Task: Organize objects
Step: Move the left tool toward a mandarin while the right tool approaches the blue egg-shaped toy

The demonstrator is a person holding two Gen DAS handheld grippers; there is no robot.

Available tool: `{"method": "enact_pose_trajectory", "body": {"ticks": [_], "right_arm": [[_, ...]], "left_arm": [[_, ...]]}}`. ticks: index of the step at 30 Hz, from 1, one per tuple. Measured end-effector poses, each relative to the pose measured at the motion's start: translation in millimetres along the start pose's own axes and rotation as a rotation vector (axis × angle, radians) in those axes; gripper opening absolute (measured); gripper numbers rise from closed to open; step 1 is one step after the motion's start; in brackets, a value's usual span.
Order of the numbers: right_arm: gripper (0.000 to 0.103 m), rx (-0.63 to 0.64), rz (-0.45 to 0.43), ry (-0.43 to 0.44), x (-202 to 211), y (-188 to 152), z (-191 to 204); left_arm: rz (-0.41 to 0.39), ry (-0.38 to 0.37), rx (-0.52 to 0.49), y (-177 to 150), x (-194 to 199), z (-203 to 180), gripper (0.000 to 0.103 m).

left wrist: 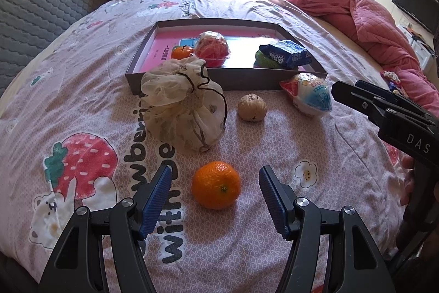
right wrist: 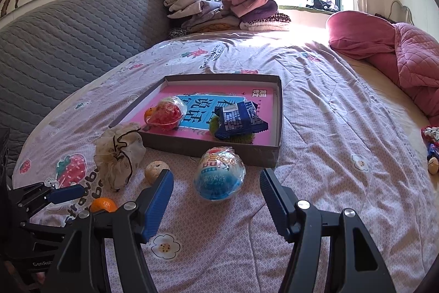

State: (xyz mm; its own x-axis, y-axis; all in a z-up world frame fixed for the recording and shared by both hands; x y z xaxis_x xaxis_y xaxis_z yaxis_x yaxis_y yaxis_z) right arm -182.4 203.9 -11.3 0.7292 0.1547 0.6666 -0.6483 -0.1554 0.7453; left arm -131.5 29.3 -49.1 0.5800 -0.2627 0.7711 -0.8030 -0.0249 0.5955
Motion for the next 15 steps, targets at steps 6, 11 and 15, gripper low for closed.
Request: {"method": "enact_pose_trajectory", "body": {"ticks": [6,11,15], "right_arm": [[0.065,0.016,0.006,-0.016,-4.3,-2.6,1.1],[0.065,0.017,0.008,-0.03,-9.7,-5.2,2.2],[0.065,0.022,0.013,-0.042,-15.4,-7.6,2.2]], "left_arm": [[0.013,0.004,0.008,-6.2,-4.2,4.0,0.068],[0.02,0.033,0.001,-10.3,-8.2,4.8,0.068],[0.022,0.028,0.006,-13.1,-10.0,5.6,0.068]]}}
Point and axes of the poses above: each gripper's, at about its wrist camera, not at the fingertips, and x roughly against the way its jaws point, z to its left, y to its top, the point moved 3 cm from there along -x, roughly the way its jaws point, and after that the axes turned 11 degrees about -y, right-handed, at the moved point
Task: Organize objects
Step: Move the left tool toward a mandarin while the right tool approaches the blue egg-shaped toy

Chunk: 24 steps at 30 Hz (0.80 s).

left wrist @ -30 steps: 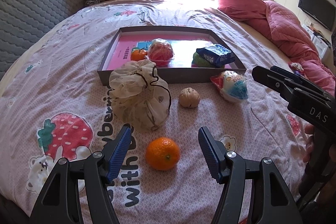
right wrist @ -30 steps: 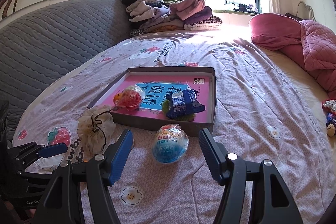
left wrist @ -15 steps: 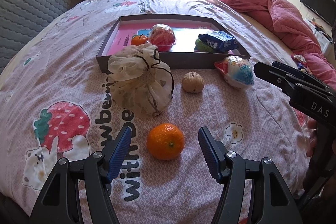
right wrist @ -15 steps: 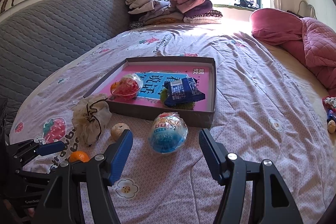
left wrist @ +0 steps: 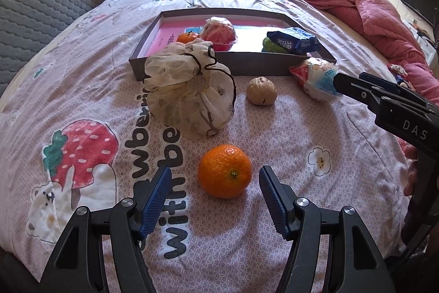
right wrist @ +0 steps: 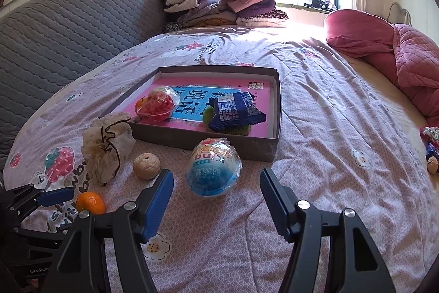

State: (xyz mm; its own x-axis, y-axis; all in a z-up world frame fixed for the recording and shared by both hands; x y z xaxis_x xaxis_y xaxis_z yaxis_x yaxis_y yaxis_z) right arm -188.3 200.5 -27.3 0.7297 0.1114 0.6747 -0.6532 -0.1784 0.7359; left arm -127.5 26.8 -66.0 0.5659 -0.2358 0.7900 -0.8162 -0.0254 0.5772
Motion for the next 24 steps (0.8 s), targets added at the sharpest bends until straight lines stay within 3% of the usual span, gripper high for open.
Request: {"method": "enact_pose_trajectory", "body": {"ticks": [24], "right_arm": [[0.067,0.035,0.001,-0.032,-32.8,0.0,10.6]], "left_arm": [[-0.028,-0.021,0.016,1.6,-11.9,3.5,0.064]]}}
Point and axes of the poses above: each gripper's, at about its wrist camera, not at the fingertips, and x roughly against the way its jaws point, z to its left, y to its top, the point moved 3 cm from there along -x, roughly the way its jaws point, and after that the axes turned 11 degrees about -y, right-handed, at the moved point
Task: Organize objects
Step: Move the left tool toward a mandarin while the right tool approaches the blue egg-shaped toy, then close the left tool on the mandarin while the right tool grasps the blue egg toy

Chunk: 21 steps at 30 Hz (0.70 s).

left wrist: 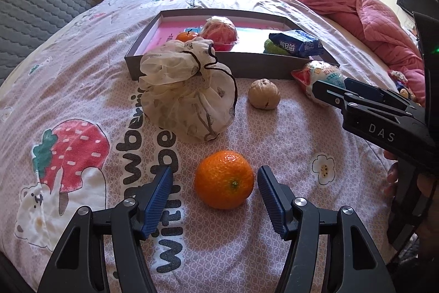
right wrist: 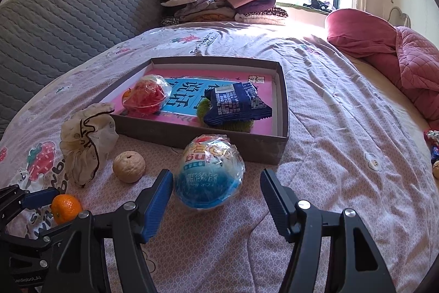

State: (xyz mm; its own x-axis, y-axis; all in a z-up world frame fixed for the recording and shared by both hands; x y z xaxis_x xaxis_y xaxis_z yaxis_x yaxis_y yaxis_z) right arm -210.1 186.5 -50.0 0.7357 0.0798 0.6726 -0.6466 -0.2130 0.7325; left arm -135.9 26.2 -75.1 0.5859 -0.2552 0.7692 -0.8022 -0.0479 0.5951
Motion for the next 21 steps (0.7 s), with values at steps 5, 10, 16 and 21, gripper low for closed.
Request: {"method": "enact_pose_trajectory", "body": {"ticks": [5,10,16,21], "right_arm": [[0.069,0.031,0.019,-0.01,-9.7,0.8,7.8],[0.069,0.02,0.047,-0.028,-19.6,0.4,6.4],[0.066,-0.023,0.05,-0.012,-22.3,2.8,-1.7],[0.054,-0.025,0.052,-0.009,-23.5,3.2,-2.3]], "left_arm": [[0.0,-0.007,-0.002,0.7,-3.9,0.2,0.061],[-0.003,-0.019,0.002,1.9,-5.3,0.8,0.051],[-0.006,-0.032,-0.002,2.3,-5.5,-0.6,0.044],[-0.008,-0.04,-0.001,2.0,-5.5,-0.8,0.043]]}}
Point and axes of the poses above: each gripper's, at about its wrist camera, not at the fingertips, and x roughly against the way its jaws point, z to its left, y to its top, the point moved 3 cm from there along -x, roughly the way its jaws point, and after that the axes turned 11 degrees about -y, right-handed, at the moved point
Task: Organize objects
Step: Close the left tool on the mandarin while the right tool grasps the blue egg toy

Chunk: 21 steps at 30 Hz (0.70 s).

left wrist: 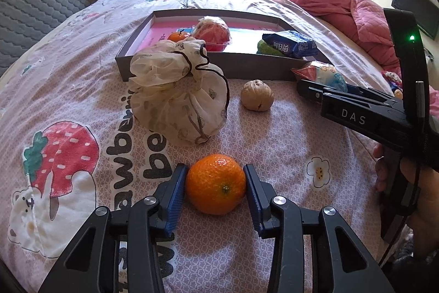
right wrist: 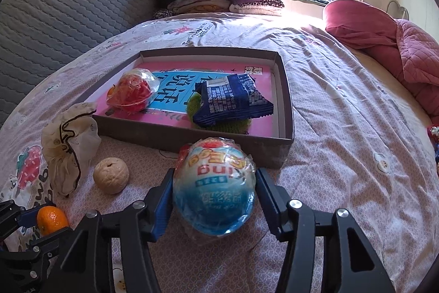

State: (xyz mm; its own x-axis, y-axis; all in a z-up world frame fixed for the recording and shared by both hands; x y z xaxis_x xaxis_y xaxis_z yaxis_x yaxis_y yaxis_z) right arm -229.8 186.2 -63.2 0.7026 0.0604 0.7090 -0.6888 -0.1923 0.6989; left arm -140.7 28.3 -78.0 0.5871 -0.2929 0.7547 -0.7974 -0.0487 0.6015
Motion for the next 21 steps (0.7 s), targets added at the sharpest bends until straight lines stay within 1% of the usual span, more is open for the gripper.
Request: {"method": "enact_pose_trajectory", "body": {"ticks": [5,15,21], "right_arm": [[0.053,-0.005,-0.006,0.016,2.5,-0.2,-0.6],[0.053,-0.036,-0.029,0.052,18.9,1.0,-6.9],[0.053,-0.027,-0.052,0.093,36.2,0.7,-0.7]], "left_arm": [[-0.003,-0.01,0.011,-0.1,2.4,0.8,0.042],[-0.016,-0.008,0.005,1.0,8.7,-1.6,0.042],[-0.036,0.0,-0.002,3.4,17.5,-3.2,0.042]]}}
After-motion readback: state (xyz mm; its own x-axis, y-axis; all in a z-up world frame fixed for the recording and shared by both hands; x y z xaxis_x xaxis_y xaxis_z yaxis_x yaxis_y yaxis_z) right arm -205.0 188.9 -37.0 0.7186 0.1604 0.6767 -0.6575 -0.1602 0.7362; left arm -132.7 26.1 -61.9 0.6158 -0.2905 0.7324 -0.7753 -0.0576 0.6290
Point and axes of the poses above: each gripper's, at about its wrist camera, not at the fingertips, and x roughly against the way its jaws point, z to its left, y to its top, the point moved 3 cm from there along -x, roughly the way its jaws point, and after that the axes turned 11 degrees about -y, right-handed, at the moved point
